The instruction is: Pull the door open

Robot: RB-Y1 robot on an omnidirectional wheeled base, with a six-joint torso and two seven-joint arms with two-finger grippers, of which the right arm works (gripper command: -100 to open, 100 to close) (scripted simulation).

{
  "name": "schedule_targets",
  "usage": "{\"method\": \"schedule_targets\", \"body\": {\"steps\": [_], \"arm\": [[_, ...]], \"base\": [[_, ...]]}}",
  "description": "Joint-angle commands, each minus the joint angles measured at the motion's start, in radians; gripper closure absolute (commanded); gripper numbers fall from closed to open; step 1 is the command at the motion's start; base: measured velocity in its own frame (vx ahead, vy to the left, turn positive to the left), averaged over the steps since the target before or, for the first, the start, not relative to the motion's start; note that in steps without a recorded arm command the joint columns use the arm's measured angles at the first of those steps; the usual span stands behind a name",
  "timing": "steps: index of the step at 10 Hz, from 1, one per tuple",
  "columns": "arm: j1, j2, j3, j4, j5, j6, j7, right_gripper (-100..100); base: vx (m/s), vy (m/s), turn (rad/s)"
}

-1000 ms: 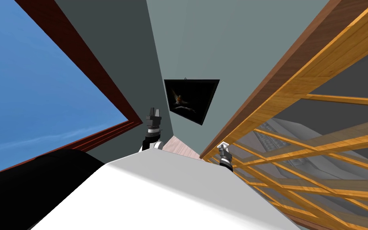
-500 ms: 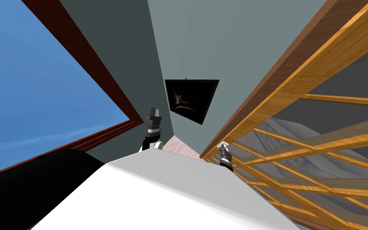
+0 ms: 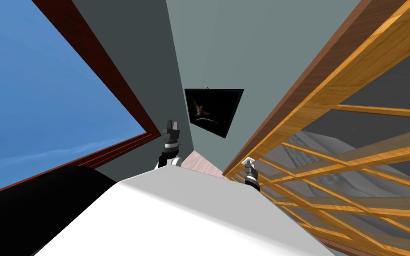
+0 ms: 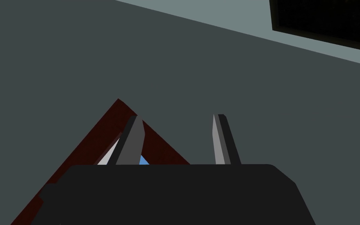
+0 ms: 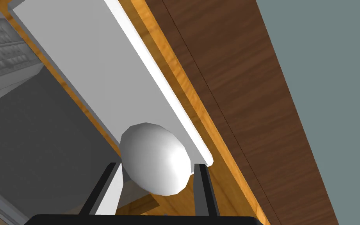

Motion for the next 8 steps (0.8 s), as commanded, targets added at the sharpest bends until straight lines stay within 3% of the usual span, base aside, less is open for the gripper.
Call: {"method": "schedule_targets", "body": {"steps": [1, 4, 8], "arm": [[0.002, 0.005, 0.017, -0.004, -0.012, 0.003, -0.050, 100], [0.001, 0.001, 0.026, -0.002, -0.023, 0.002, -0.102, 100], [-0.002, -0.011, 0.053, 0.004, -0.056, 0.000, -0.216, 100]], "base": [[-0.028, -0.002, 0.011], [-0.022, -0.002, 0.011], [-0.026, -0.002, 0.012]]}}
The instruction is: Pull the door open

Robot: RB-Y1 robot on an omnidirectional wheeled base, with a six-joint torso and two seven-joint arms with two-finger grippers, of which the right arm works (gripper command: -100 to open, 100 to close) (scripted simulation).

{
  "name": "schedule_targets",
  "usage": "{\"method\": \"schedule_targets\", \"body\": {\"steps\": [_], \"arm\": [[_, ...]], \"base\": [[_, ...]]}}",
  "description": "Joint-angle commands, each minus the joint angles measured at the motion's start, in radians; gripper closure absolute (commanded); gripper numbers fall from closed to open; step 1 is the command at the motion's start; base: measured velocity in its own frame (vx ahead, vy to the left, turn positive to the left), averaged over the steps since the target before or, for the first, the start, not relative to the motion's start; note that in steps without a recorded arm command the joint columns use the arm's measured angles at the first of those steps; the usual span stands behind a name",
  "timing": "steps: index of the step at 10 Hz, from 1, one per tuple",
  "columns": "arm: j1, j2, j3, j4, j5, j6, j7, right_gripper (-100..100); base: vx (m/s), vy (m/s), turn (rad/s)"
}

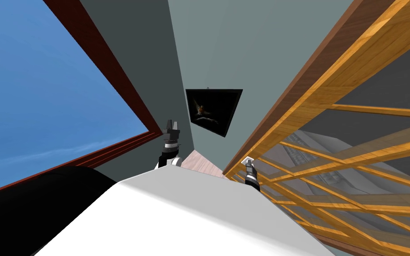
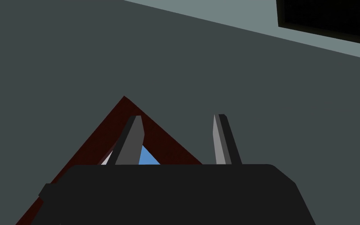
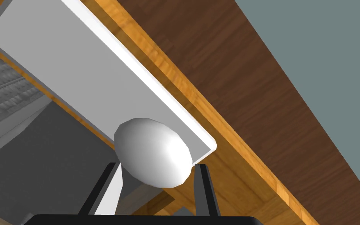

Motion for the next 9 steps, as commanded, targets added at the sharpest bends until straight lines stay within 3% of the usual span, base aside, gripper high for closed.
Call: {"method": "schedule_targets", "body": {"steps": [1, 6, 9], "arm": [[0.000, 0.006, 0.012, -0.001, -0.003, 0.004, -0.032, 100], [-0.004, -0.006, 0.041, 0.006, -0.038, 0.001, -0.154, 100], [-0.005, -0.010, 0.051, 0.008, -0.050, 0.001, -0.196, 100]], "base": [[-0.018, 0.000, 0.010], [-0.021, -0.002, 0.012], [-0.022, -0.002, 0.009]]}}
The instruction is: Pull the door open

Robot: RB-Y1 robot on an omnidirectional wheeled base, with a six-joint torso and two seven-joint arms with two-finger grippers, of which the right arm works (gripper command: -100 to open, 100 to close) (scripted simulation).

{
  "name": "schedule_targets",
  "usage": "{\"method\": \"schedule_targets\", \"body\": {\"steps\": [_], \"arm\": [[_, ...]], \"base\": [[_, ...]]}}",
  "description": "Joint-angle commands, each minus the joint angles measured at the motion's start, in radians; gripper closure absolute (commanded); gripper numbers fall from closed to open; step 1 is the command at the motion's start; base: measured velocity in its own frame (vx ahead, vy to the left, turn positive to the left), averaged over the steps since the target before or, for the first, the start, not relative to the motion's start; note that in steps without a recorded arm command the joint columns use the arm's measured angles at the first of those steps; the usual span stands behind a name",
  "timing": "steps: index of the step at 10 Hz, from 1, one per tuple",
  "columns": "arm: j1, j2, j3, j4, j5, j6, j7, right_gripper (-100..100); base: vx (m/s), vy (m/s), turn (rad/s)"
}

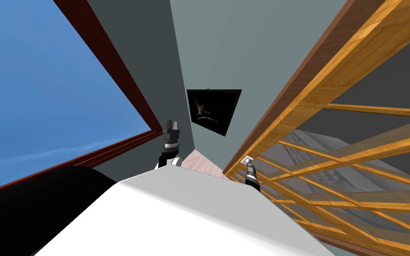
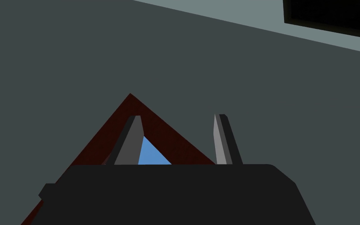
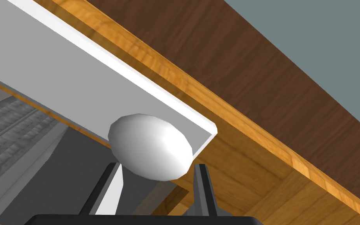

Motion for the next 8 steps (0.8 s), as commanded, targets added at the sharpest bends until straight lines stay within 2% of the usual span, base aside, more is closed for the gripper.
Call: {"method": "schedule_targets", "body": {"steps": [1, 8], "arm": [[0.004, 0.009, 0.021, -0.011, -0.010, 0.008, -0.050, 100], [-0.001, -0.008, 0.063, -0.002, -0.061, 0.004, -0.217, 100]], "base": [[-0.018, -0.002, 0.015], [-0.029, -0.003, 0.013]]}}
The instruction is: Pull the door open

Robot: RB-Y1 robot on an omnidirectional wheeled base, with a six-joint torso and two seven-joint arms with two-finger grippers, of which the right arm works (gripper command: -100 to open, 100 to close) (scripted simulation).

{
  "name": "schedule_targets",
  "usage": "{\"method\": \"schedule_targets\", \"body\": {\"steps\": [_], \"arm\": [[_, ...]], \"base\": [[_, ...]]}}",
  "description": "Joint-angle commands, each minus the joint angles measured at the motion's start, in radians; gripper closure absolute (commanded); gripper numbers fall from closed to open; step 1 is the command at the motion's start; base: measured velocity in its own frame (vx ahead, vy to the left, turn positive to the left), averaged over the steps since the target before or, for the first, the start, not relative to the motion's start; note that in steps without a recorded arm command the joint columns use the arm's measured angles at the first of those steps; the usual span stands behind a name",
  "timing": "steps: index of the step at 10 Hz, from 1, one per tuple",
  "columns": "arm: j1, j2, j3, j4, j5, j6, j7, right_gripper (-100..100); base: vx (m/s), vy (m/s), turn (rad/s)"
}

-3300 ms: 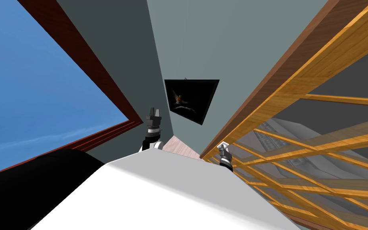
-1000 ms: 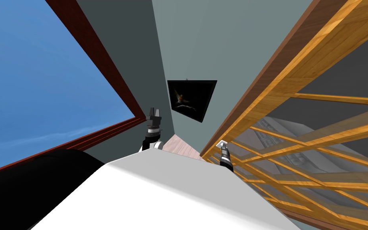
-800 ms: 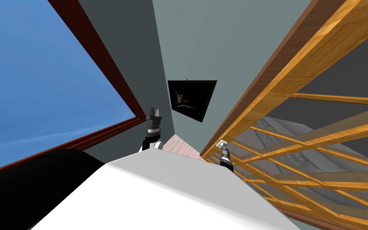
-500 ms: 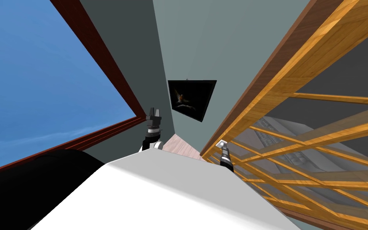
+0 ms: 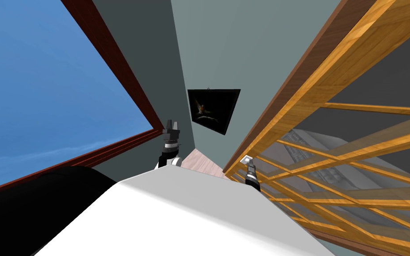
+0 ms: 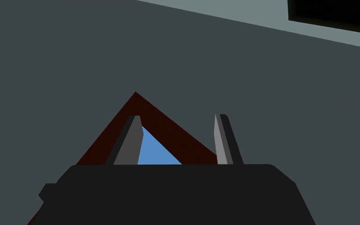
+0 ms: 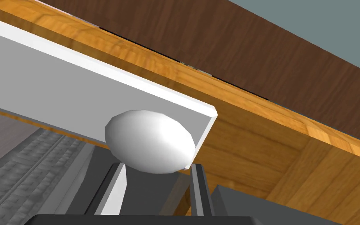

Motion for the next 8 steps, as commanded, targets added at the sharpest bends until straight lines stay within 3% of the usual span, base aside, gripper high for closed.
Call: {"method": "schedule_targets", "body": {"steps": [1, 8], "arm": [[-0.006, 0.007, 0.023, 0.002, -0.011, 0.002, -0.050, 100], [-0.011, -0.011, 0.067, 0.011, -0.064, -0.002, -0.220, 100]], "base": [[-0.030, -0.003, 0.015], [-0.026, -0.004, 0.014]]}}
